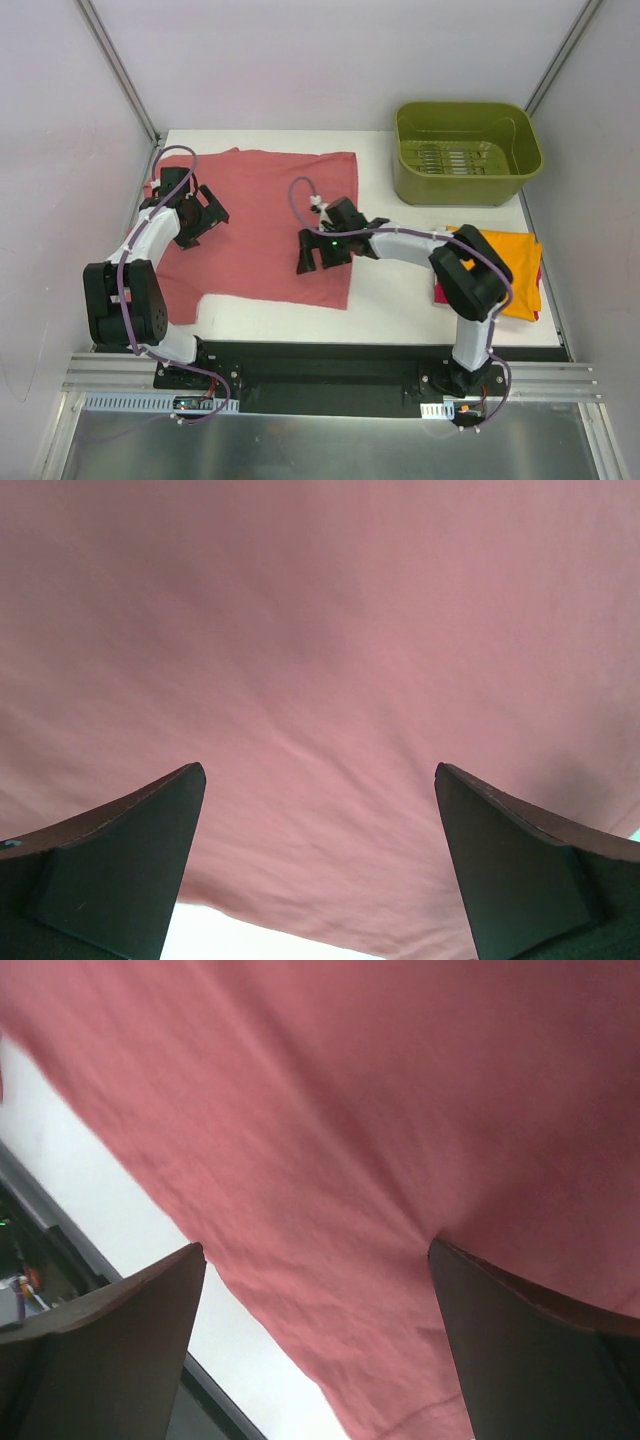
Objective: Fold and stack the t-shirts
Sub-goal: Flatten out the tshirt
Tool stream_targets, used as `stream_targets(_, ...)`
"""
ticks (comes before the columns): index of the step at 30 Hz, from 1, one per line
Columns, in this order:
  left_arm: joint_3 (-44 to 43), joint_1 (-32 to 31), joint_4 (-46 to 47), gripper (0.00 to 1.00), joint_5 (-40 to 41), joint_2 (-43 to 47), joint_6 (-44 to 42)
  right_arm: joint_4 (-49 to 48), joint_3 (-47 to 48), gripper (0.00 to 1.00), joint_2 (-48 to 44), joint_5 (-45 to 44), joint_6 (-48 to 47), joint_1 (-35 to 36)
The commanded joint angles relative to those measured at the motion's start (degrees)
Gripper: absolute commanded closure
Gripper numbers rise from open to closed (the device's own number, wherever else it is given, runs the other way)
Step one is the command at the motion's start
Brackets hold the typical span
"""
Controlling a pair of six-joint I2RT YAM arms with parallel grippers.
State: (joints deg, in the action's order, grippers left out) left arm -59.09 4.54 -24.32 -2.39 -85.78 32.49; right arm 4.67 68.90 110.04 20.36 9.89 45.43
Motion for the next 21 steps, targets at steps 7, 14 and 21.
stream_targets(7, 1.7, -0.1, 0.1, 0.01, -2.8, 1.5, 1.2, 12.9, -18.0, 0.00, -14.3, -17.1, -2.4, -10.1)
stream_targets(14, 2.0, -0.1, 0.1, 0.01, -2.8, -0.2, 1.0, 17.0, -13.7, 0.00, -21.9, -17.1, -4.3, -10.0)
stream_targets(21, -2.2, -0.1, 0.1, 0.01, -4.9, -9.0, 0.2, 16.6, -9.0, 0.00, -16.4, -14.6, -2.8, -9.7)
